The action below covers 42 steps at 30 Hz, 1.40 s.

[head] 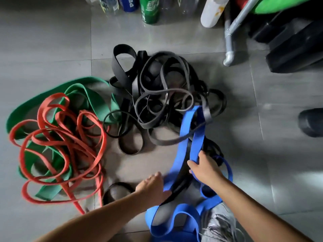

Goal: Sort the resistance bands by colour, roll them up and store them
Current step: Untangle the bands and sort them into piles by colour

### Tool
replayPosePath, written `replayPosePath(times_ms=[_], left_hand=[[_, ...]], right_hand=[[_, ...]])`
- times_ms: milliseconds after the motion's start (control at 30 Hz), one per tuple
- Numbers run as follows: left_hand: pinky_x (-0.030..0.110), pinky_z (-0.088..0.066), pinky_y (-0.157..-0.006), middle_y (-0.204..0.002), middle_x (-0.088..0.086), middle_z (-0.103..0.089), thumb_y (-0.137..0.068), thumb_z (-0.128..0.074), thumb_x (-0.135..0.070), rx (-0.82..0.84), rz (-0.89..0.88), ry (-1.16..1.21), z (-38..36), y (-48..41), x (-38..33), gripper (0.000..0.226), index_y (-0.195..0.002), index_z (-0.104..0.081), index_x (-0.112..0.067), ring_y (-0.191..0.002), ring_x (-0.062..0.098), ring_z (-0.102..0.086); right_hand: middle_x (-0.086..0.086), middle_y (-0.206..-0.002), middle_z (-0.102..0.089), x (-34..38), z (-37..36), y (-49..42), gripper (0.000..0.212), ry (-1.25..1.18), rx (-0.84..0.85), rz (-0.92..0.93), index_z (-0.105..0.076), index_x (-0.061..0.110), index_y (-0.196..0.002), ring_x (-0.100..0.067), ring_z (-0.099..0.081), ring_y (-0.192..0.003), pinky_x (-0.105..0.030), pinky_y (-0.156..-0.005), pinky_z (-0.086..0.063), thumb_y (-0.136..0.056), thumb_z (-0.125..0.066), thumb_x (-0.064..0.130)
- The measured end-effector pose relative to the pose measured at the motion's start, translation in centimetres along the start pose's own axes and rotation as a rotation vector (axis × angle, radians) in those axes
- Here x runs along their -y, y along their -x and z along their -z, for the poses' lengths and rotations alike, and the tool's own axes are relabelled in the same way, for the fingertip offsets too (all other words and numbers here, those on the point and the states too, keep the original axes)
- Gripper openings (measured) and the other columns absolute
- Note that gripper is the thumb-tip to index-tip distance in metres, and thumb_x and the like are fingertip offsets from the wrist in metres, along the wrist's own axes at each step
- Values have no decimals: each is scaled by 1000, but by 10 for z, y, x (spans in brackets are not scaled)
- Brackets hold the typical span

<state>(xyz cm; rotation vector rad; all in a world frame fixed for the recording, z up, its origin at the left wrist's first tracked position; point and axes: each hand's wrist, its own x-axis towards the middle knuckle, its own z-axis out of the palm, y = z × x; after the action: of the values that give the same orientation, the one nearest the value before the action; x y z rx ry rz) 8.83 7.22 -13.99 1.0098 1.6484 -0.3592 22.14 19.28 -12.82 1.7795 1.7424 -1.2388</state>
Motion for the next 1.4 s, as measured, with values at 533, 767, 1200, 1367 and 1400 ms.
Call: replayPosePath(times_ms=[533, 767, 1200, 1367, 1400], left_hand=[[22, -44, -72, -87, -7, -66, -83, -53, -21, -420, -329, 648, 46, 19, -39, 15, -92, -65, -20, -82, 11, -61], [31, -51, -82, -136, -3, -51, -85, -36, -24, -464, -644, -279, 3, -23, -63, 46, -126, -56, -26, -113, 21, -55], [39, -32, -92, -129, 9, -43, -97, -38, -23, -378, -713, -972, 28, -45, -70, 35, -132, -41, -22, -117, 31, -41], [33, -41, -88, -130, -4, -43, -90, -44, -25, -374, -845, -1138, 7, -37, -76, 33, -121, -53, -30, -116, 20, -46], [32, -41, -88, -131, -5, -43, -90, -44, -24, -353, -859, -1164, 3, -38, -76, 32, -120, -56, -28, -117, 19, -45]], right_hand=[[-4, -62, -55, -17, 81, 4, 19, -748, -144, -73, -55, 16, -83, -7, -50, -45, -21, -44, -44, -79, -68, 3], [11, -40, -45, -3, 144, 20, 21, -677, -326, -1, -53, 21, -71, -2, -39, -35, -14, -36, -30, -81, -70, 13], [-16, -78, -63, -15, 201, 27, 36, -109, -607, 40, -48, 14, -73, -35, -59, -72, -35, -66, -45, -70, -70, 42], [-15, -79, -62, -9, 176, 19, 29, -122, -537, 68, -49, 11, -75, -34, -57, -72, -32, -61, -41, -76, -70, 30], [-13, -78, -62, -7, 173, 18, 30, -113, -523, 64, -50, 10, -77, -34, -58, -73, -36, -65, -44, -75, -70, 33]])
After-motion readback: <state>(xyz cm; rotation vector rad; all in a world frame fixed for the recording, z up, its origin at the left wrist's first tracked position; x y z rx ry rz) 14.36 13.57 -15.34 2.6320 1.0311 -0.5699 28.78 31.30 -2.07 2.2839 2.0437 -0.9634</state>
